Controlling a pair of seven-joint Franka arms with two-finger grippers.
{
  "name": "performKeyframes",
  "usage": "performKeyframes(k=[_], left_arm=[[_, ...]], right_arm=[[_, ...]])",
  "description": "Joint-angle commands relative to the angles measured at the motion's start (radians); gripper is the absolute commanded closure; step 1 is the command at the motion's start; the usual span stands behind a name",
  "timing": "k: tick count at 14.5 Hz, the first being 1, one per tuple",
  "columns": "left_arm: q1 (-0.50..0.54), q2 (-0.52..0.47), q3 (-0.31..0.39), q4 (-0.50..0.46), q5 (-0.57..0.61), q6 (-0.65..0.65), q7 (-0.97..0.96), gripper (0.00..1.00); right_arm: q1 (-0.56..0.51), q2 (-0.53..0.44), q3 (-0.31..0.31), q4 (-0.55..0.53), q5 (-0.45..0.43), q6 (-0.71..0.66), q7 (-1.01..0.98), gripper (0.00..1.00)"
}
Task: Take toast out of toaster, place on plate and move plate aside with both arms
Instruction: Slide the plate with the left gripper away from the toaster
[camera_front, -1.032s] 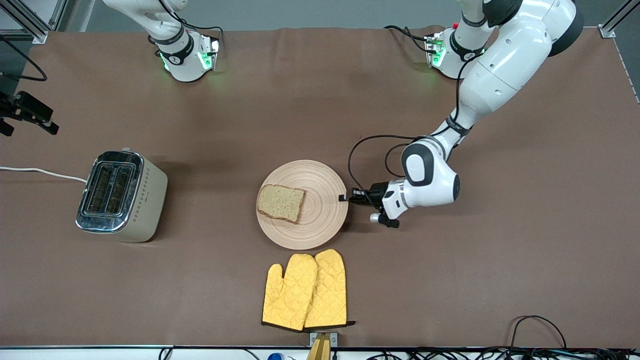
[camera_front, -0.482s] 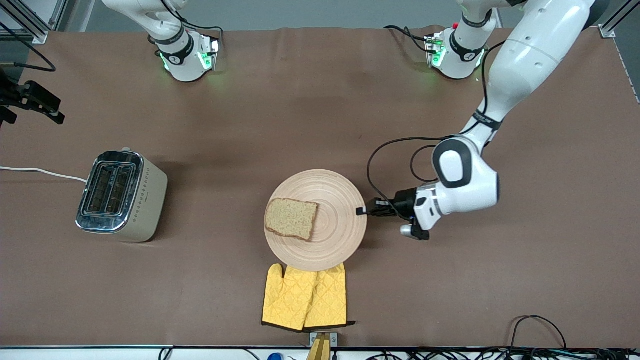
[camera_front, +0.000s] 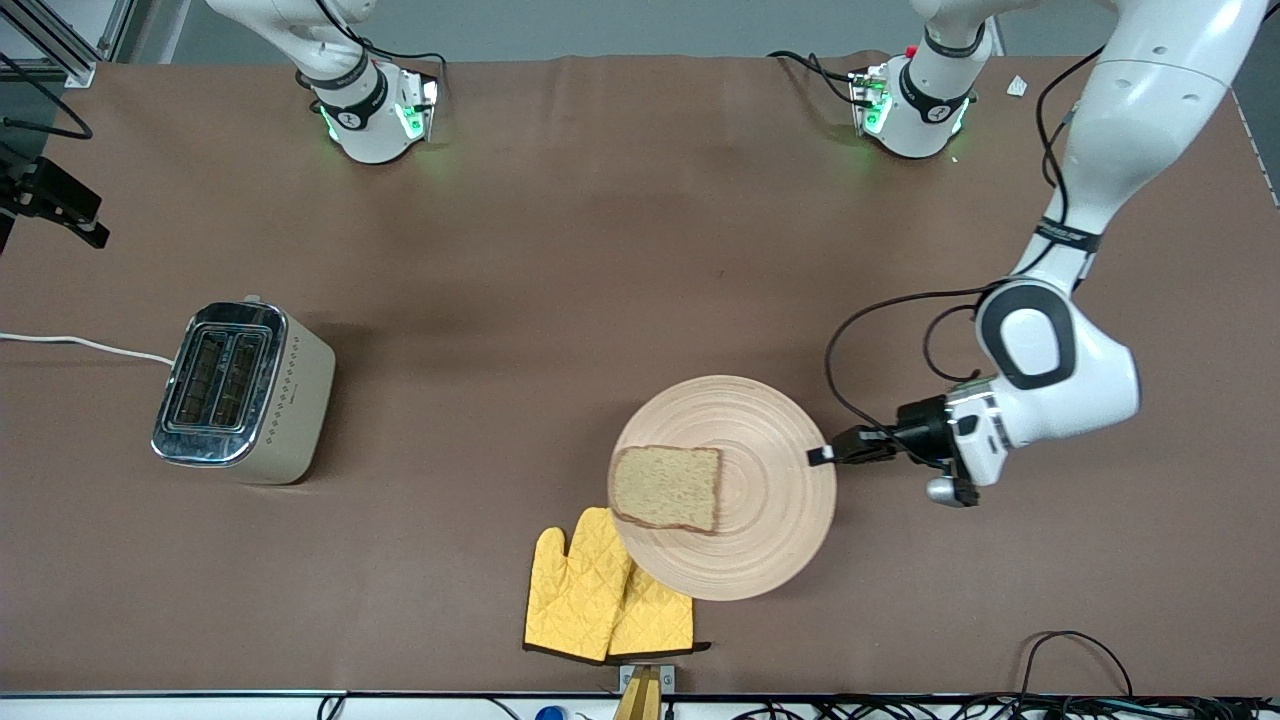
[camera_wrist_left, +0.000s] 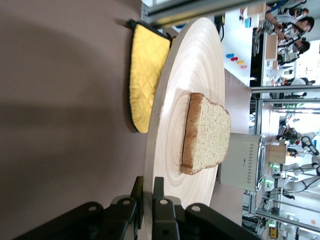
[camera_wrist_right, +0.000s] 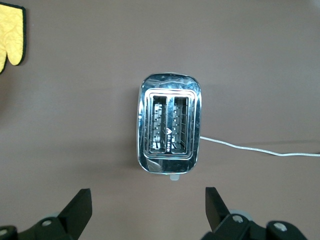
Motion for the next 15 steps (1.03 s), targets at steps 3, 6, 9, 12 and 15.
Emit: performKeyframes(k=[3, 6, 9, 12, 15], left_arm=[[0.133, -0.019, -0.008, 0.006, 0.061, -0.111, -0.003, 1.0], [0.233, 0.021, -0.008, 0.007, 0.162, -0.131, 0.026, 1.0], [0.308, 0.081, -0.008, 0.006, 0.185, -0.15, 0.115, 1.0], [0.383, 0.13, -0.004, 0.015, 0.187, -0.15, 0.204, 1.0], [0.421, 0.128, 0.002, 0.015, 0.222, -0.162, 0.204, 1.0]], right_arm=[[-0.016, 0.023, 0.025, 0.019, -0.001, 0.006, 0.022, 0.0], [-0.031, 0.032, 0.021, 0.019, 0.059, 0.013, 0.03, 0.0], [-0.037, 0.034, 0.019, 0.019, 0.066, 0.013, 0.03, 0.0], [-0.039, 0.036, 0.019, 0.019, 0.066, 0.013, 0.03, 0.0], [-0.039, 0.04, 0.019, 0.019, 0.066, 0.015, 0.03, 0.0]])
